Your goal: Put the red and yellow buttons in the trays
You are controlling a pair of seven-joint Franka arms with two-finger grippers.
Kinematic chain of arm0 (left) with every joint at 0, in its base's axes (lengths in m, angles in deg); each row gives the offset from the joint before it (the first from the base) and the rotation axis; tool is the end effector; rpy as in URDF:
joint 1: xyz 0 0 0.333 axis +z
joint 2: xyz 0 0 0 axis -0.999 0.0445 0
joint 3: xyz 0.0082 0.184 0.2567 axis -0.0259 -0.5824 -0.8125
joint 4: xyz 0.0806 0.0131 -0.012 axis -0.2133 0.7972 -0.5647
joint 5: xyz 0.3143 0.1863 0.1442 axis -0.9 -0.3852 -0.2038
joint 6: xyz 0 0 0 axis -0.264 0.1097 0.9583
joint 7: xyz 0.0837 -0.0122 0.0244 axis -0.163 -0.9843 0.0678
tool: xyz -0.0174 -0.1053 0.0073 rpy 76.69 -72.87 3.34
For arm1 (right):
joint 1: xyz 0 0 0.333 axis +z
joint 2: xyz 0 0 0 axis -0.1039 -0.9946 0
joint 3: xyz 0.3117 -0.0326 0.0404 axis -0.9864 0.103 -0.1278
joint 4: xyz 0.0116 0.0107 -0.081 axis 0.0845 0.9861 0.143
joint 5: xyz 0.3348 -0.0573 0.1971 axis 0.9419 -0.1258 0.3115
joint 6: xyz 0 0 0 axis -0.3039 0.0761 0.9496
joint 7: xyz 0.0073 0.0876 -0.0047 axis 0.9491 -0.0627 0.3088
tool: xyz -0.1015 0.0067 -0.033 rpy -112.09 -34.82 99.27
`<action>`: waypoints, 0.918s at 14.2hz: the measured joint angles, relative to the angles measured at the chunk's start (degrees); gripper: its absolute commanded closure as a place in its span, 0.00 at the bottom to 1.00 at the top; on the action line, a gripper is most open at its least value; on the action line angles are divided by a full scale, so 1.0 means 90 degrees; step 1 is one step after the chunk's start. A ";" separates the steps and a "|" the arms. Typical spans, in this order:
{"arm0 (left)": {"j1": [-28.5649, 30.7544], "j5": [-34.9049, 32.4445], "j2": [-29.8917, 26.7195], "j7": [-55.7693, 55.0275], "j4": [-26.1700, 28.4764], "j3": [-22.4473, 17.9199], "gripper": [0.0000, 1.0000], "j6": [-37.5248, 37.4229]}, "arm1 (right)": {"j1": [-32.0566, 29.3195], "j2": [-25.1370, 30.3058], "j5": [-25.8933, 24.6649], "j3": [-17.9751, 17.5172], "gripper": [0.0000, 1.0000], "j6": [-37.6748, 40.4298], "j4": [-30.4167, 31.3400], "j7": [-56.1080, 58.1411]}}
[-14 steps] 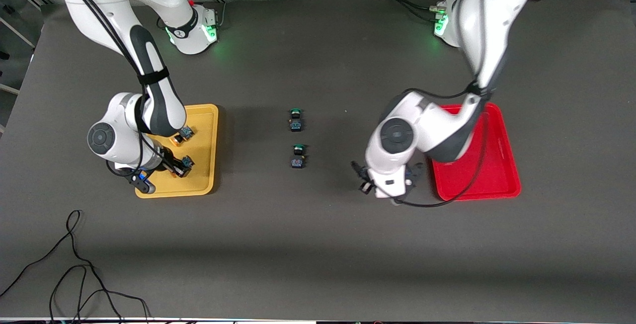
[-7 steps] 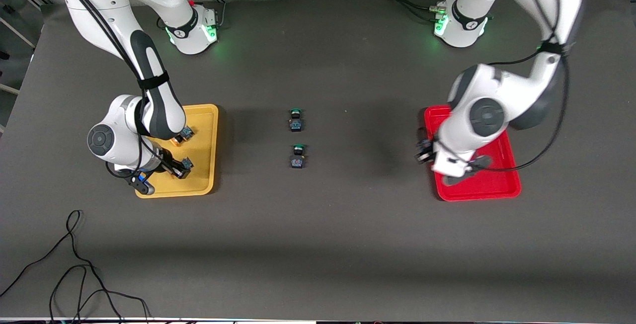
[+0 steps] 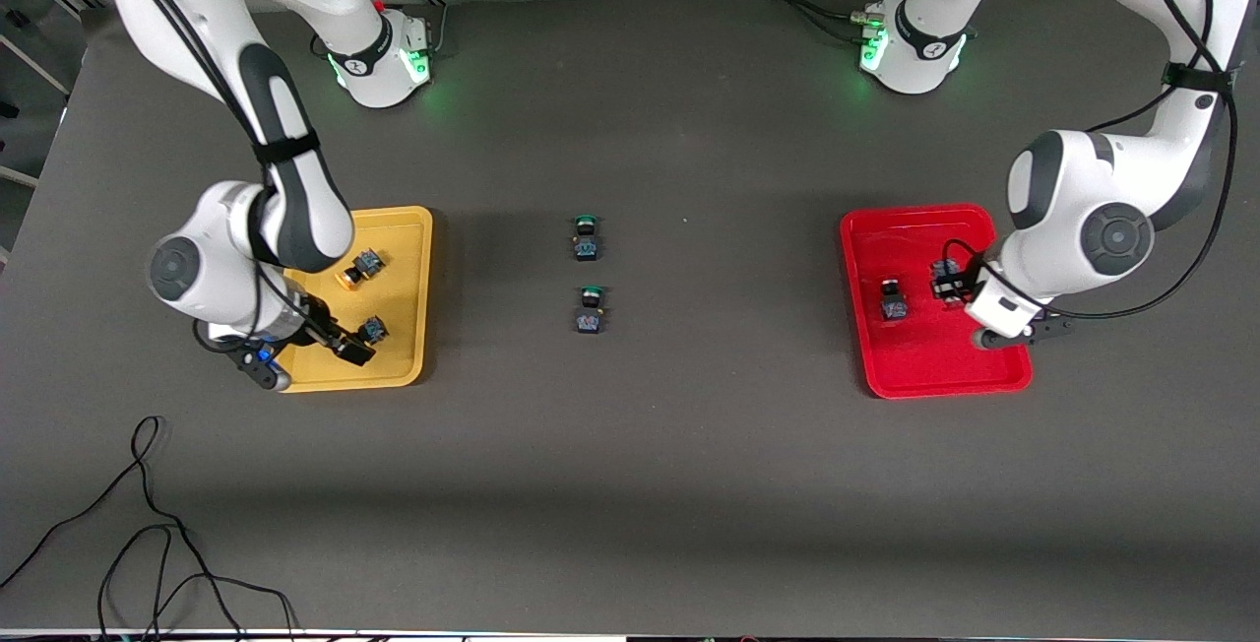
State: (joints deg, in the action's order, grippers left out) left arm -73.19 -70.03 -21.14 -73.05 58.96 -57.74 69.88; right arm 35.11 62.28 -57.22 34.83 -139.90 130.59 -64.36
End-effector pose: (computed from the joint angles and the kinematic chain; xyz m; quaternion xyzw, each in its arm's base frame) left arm 0.5411 -0.0323 0.2678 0.9928 0.0876 -0.0820 0.0032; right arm 0.5802 0.0347 0.2675 -0.9484 0.3125 0.0172 0.0508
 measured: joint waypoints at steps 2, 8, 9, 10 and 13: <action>0.0195 -0.0313 0.0264 0.0305 0.0433 -0.0004 1.00 0.0793 | -0.0036 0.0679 -0.0228 0.0001 0.00 0.0373 -0.0067 0.0234; 0.0392 -0.0817 0.0726 0.0638 0.0399 0.0007 0.00 0.1017 | -0.0625 0.2915 -0.2875 -0.0326 0.00 0.2246 -0.0466 0.0982; 0.0393 -0.0818 0.0665 0.0654 0.0247 0.0016 0.00 0.0741 | -0.0918 0.3152 -0.2893 -0.0560 0.00 0.2697 -0.0629 0.1218; 0.0394 -0.0818 0.0573 0.0660 0.0036 0.0029 0.00 0.0355 | -0.1237 0.3348 -0.2896 -0.0851 0.00 0.3027 -0.0743 0.1362; 0.0392 -0.0799 0.0158 0.0683 -0.0696 0.0097 0.00 -0.0935 | -0.1803 0.3694 -0.2887 -0.1538 0.00 0.3308 -0.0796 0.1590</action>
State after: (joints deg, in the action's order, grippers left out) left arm -69.66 -77.22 -19.72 -66.90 52.70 -56.88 61.46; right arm 18.88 95.53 -83.20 20.98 -110.13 123.43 -50.05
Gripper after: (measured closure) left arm 0.000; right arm 0.000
